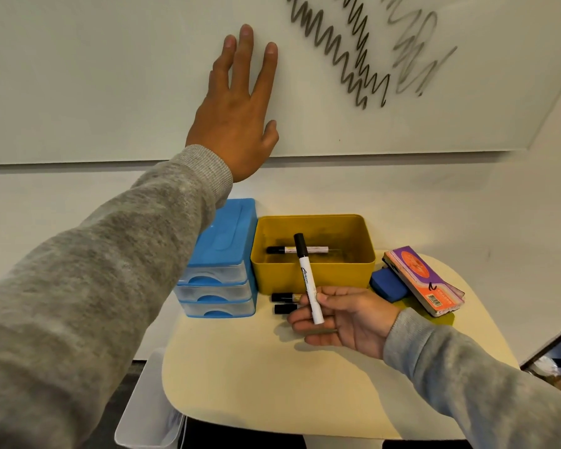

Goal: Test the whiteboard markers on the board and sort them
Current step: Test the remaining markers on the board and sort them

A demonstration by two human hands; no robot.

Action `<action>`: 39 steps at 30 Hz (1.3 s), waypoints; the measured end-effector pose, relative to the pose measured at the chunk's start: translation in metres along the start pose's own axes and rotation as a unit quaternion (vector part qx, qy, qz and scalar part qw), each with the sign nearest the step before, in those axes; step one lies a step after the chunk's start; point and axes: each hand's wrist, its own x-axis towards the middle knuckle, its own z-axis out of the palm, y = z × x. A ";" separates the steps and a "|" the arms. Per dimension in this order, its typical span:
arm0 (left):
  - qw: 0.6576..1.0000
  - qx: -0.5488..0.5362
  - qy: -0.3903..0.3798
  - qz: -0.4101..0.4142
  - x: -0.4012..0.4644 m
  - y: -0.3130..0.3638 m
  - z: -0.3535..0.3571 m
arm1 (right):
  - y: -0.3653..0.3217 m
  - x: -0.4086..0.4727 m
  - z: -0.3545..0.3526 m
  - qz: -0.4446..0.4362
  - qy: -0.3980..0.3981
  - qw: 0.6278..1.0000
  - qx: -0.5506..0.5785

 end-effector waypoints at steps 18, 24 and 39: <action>0.955 -0.142 -0.067 0.251 -0.031 0.015 -0.033 | -0.098 -0.046 0.022 -0.244 0.006 0.969 -0.028; 0.956 -0.171 -0.062 0.232 -0.034 0.019 -0.040 | -0.138 -0.076 0.036 -0.373 0.081 0.924 -0.007; 0.932 -0.331 -0.060 0.133 -0.024 0.055 -0.080 | -0.189 -0.091 0.084 -0.486 0.111 0.854 -0.145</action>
